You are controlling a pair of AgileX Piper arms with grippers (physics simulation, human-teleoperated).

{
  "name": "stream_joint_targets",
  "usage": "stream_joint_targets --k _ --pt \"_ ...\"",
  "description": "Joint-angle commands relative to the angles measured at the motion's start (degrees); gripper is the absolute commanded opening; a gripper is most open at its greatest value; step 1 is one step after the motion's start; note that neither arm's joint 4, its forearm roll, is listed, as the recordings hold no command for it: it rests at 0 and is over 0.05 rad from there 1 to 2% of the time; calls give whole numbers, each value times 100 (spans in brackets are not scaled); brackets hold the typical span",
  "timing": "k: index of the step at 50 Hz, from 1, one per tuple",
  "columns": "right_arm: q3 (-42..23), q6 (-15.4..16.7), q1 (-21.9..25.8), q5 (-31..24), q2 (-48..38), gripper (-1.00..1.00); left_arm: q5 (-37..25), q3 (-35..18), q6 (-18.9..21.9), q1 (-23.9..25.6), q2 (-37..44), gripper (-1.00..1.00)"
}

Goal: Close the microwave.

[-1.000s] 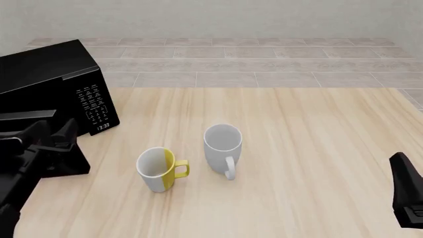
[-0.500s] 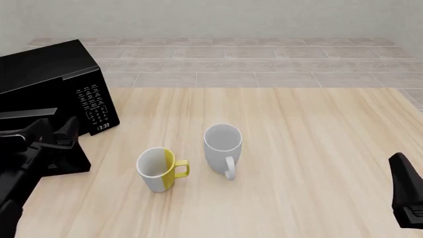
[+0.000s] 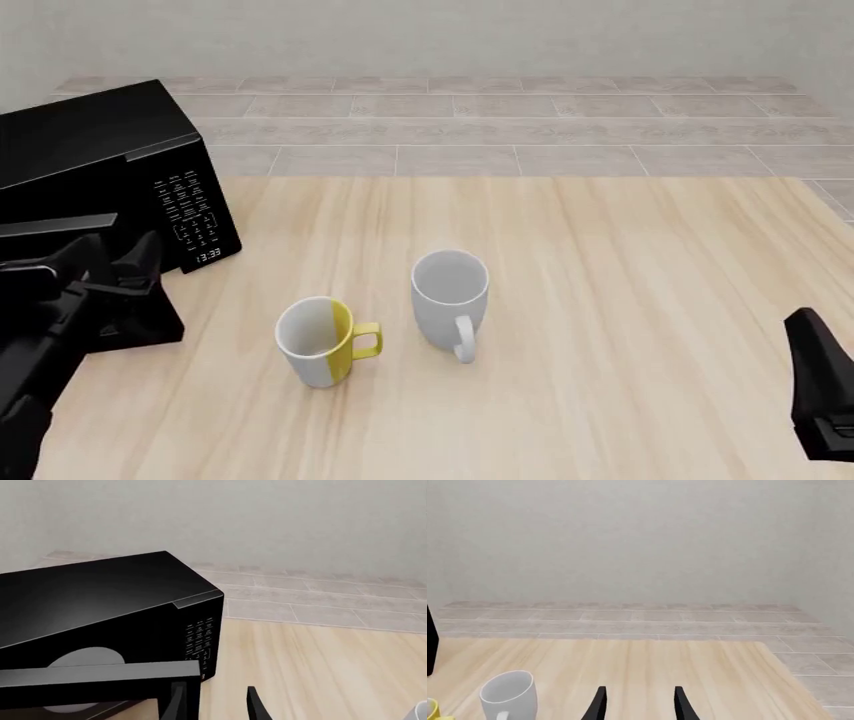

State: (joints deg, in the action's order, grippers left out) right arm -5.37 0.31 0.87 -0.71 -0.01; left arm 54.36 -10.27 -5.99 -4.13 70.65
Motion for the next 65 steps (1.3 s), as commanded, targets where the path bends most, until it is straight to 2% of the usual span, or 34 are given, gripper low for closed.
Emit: stream_joint_targets --k 1,7,18,35,65 --pt "12 -14 -4 23 0 100 -159 118 74 4 534 100" --pt "30 -17 -2 22 0 100 -311 75 95 24 419 100" --pt "-6 -23 9 -1 0 100 -59 72 139 24 738 100" --pt "63 -65 40 19 0 100 77 -84 -13 3 1171 100" --pt "67 -93 121 20 0 100 48 -298 -30 -75 1495 100"
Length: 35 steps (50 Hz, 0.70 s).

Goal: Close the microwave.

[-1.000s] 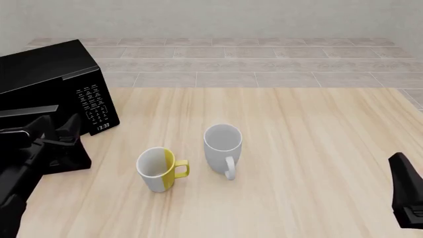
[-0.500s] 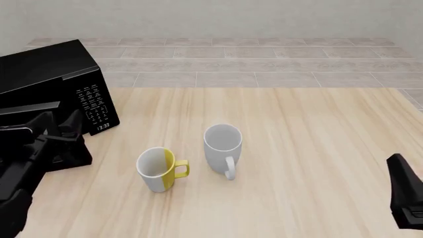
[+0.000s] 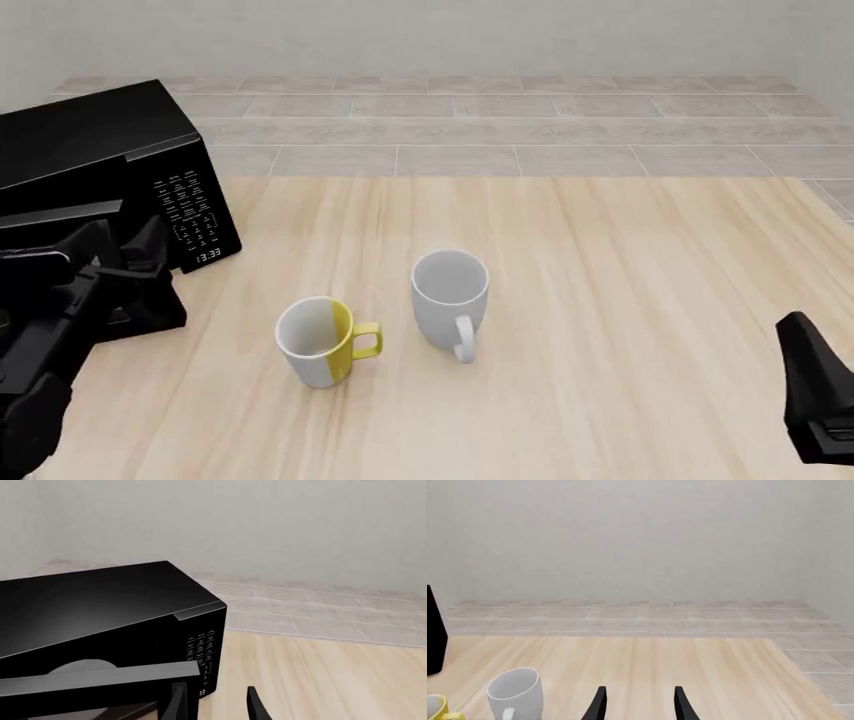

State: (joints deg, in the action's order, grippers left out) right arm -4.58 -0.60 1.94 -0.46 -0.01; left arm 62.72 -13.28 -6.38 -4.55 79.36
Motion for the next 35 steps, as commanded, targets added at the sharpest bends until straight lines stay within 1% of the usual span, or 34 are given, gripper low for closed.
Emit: stream_joint_targets --k 1,14,23,35 --pt "12 -6 14 15 0 100 -711 1 17 -35 707 100" --pt "-20 -14 23 7 0 100 -739 -82 30 -83 815 100" --pt "-10 -36 25 45 0 100 -553 -149 28 -140 1155 100" --pt "-55 -71 -7 18 0 100 -639 -214 20 -162 1155 100"
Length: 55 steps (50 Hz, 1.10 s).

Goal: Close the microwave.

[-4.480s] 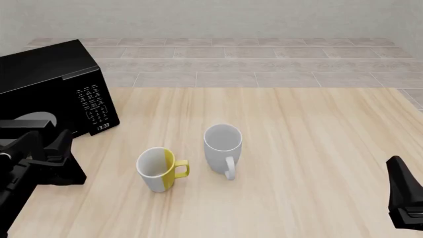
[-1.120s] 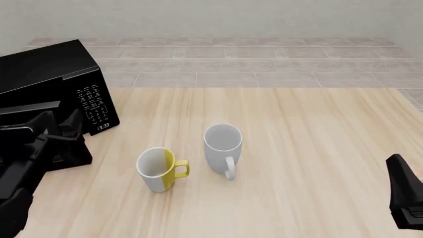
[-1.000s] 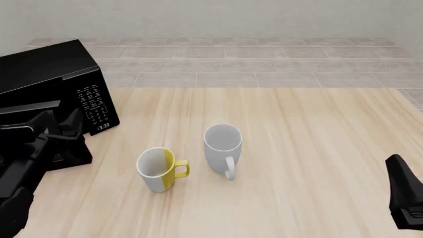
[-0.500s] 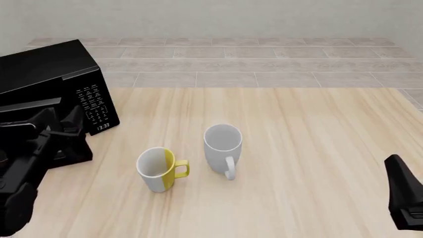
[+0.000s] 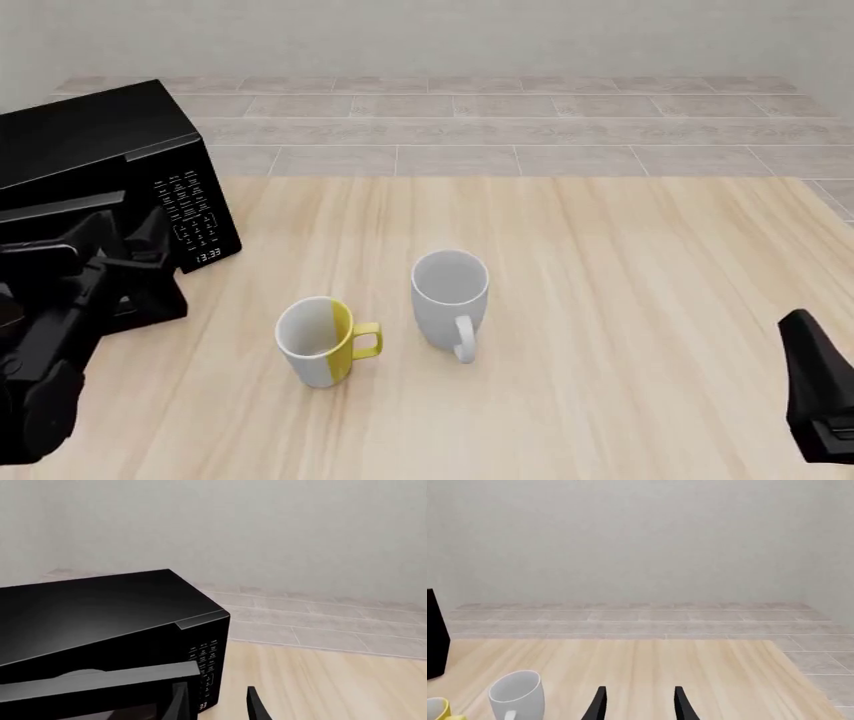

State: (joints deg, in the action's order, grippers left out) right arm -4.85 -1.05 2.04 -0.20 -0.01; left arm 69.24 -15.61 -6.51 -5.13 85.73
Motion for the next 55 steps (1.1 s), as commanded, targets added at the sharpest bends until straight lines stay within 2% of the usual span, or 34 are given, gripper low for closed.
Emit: stream_joint_targets --k 1,7,10,12,20,55 --pt "-27 -34 -19 -9 0 100 -1253 26 40 -97 550 100" --pt "-43 -32 -27 -18 0 100 -1278 -17 17 -112 560 100" --pt "-56 -185 9 -80 0 100 -1344 -49 -15 -120 533 100" --pt "-82 -95 -6 -79 0 100 -1340 -72 -14 -115 577 100" --pt "-123 -191 33 -140 0 100 -1406 -119 -21 -144 566 100" --pt "-115 -123 65 -115 0 100 -1587 -260 -55 -239 537 100"
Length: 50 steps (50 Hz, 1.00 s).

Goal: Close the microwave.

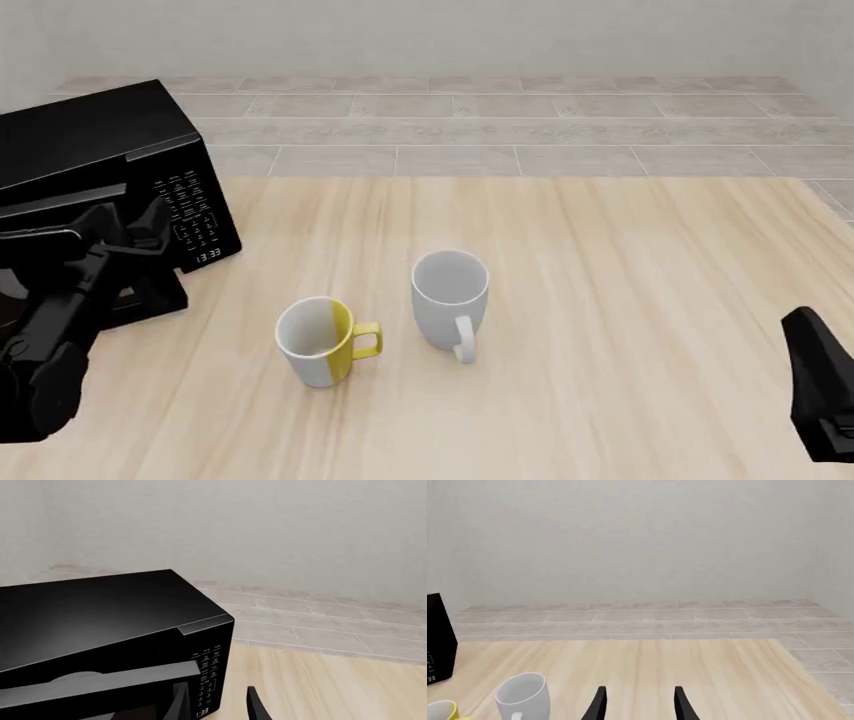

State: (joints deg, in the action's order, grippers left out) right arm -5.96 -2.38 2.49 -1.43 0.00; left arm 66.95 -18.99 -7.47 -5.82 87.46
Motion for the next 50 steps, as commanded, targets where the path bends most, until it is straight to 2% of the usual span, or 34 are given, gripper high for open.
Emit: stream_joint_targets --k 1,23,50 --pt "3 14 26 13 0 100 -1348 75 49 -175 372 100" --pt "22 -12 2 48 0 100 -1383 -148 -29 -229 701 100" --pt "-2 -64 7 41 0 100 -1622 -257 -55 -275 572 100"
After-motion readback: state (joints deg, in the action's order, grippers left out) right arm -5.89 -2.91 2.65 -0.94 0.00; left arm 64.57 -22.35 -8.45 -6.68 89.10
